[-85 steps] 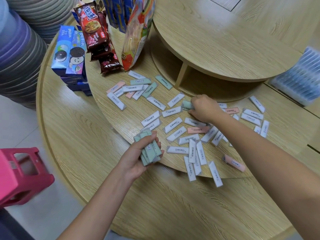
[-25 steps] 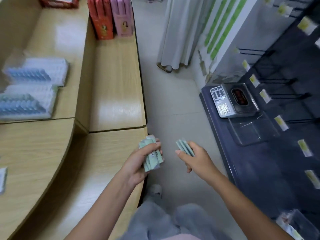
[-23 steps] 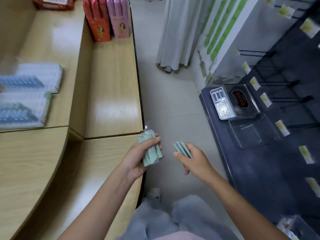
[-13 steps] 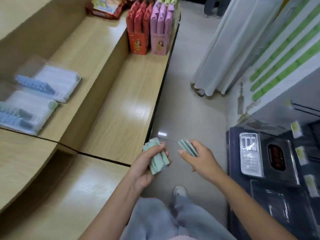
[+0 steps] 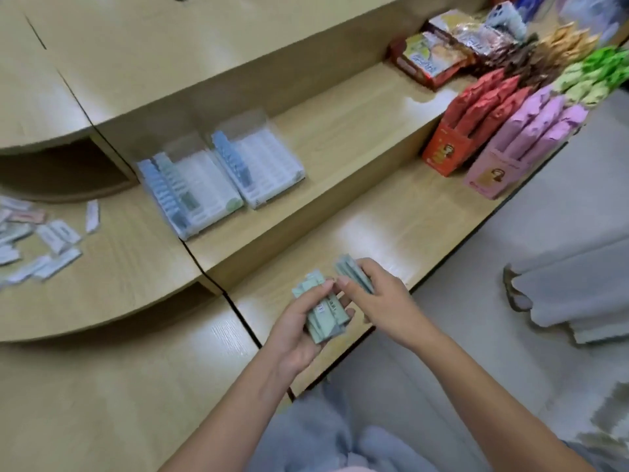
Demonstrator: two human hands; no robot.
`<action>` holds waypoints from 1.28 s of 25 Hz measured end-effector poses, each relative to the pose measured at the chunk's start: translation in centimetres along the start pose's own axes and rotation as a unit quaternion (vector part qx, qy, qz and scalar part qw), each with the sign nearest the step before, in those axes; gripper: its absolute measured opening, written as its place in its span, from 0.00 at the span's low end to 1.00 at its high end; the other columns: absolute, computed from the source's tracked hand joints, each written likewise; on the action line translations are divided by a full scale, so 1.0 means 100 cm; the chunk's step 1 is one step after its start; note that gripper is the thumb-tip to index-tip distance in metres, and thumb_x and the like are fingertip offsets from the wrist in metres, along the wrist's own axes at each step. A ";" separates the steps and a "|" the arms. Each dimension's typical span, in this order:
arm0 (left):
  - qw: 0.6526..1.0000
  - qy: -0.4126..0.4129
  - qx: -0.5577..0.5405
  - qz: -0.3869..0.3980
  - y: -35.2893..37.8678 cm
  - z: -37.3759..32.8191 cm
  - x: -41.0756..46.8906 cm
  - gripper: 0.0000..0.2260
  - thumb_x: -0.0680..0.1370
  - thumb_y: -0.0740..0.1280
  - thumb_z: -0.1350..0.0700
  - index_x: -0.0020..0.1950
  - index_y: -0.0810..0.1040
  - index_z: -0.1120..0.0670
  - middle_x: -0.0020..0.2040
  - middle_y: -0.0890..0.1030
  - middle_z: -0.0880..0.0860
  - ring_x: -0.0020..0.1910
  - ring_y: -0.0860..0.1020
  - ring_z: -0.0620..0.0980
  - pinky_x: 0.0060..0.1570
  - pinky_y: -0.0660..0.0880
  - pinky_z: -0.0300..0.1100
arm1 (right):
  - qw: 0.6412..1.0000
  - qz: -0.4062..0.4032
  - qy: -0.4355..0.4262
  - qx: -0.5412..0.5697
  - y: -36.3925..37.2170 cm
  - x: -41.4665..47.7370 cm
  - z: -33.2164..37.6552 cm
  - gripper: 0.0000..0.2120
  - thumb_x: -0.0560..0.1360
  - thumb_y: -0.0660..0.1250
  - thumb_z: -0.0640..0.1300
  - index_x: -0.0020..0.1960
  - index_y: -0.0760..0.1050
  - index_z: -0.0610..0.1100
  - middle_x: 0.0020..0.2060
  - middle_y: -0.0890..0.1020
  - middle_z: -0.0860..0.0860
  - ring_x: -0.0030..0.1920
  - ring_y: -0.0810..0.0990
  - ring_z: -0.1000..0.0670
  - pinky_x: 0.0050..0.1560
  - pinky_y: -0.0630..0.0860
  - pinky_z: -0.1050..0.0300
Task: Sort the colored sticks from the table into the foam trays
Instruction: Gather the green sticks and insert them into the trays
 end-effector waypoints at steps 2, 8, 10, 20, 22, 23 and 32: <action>0.999 0.030 -0.011 -0.001 0.002 -0.027 0.010 0.09 0.71 0.67 0.59 0.48 0.84 0.58 0.51 0.82 0.58 0.45 0.81 0.53 0.55 0.76 0.51 | 0.999 0.041 -0.015 -0.010 0.008 0.025 0.017 0.10 0.79 0.59 0.54 0.51 0.72 0.49 0.40 0.81 0.54 0.36 0.78 0.57 0.37 0.75 0.59; 0.991 0.096 -0.069 -0.064 -0.013 -0.081 0.028 0.12 0.70 0.67 0.58 0.53 0.81 0.57 0.47 0.83 0.58 0.44 0.82 0.53 0.48 0.79 0.46 | 0.987 0.149 -0.052 -0.030 0.042 0.086 0.059 0.14 0.82 0.52 0.52 0.57 0.73 0.48 0.44 0.79 0.54 0.40 0.76 0.58 0.42 0.72 0.61; 0.984 0.120 -0.095 -0.092 -0.023 -0.095 0.035 0.14 0.70 0.68 0.59 0.55 0.79 0.57 0.48 0.82 0.58 0.45 0.82 0.53 0.50 0.78 0.48 | 0.979 0.186 -0.072 -0.045 0.055 0.105 0.068 0.14 0.82 0.52 0.50 0.57 0.73 0.47 0.47 0.80 0.51 0.44 0.77 0.55 0.45 0.74 0.57; 0.923 0.245 -0.229 -0.187 -0.046 -0.139 0.044 0.18 0.70 0.69 0.56 0.59 0.78 0.58 0.52 0.82 0.57 0.47 0.82 0.51 0.49 0.78 0.45 | 0.941 0.291 -0.114 -0.130 0.100 0.171 0.105 0.11 0.79 0.59 0.48 0.56 0.79 0.49 0.52 0.71 0.47 0.54 0.68 0.55 0.50 0.63 0.67; 0.910 0.265 -0.253 -0.193 -0.056 -0.140 0.042 0.18 0.69 0.69 0.56 0.59 0.78 0.58 0.51 0.82 0.57 0.46 0.82 0.51 0.44 0.80 0.44 | 0.947 0.288 -0.089 -0.115 0.109 0.176 0.108 0.10 0.78 0.62 0.46 0.53 0.81 0.47 0.48 0.73 0.48 0.52 0.71 0.56 0.47 0.65 0.67; 0.907 0.272 -0.256 -0.195 -0.063 -0.141 0.039 0.18 0.69 0.69 0.56 0.58 0.78 0.58 0.50 0.82 0.57 0.45 0.82 0.51 0.44 0.80 0.43 | 0.948 0.296 -0.077 -0.084 0.114 0.174 0.112 0.09 0.77 0.63 0.44 0.52 0.82 0.45 0.44 0.76 0.49 0.48 0.74 0.60 0.45 0.68 0.70; 0.902 0.292 -0.235 -0.211 -0.093 -0.148 0.017 0.17 0.69 0.72 0.58 0.57 0.79 0.59 0.47 0.83 0.57 0.42 0.82 0.50 0.35 0.79 0.40 | 0.916 0.401 0.018 0.029 0.151 0.161 0.112 0.09 0.76 0.66 0.40 0.53 0.81 0.39 0.43 0.85 0.46 0.41 0.82 0.55 0.40 0.76 0.65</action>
Point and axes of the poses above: each hand's wrist, its own x-axis towards the middle knuckle, its own y-axis out of the palm, z = x × y, the point moved 9 cm from there along x, towards the middle knuckle
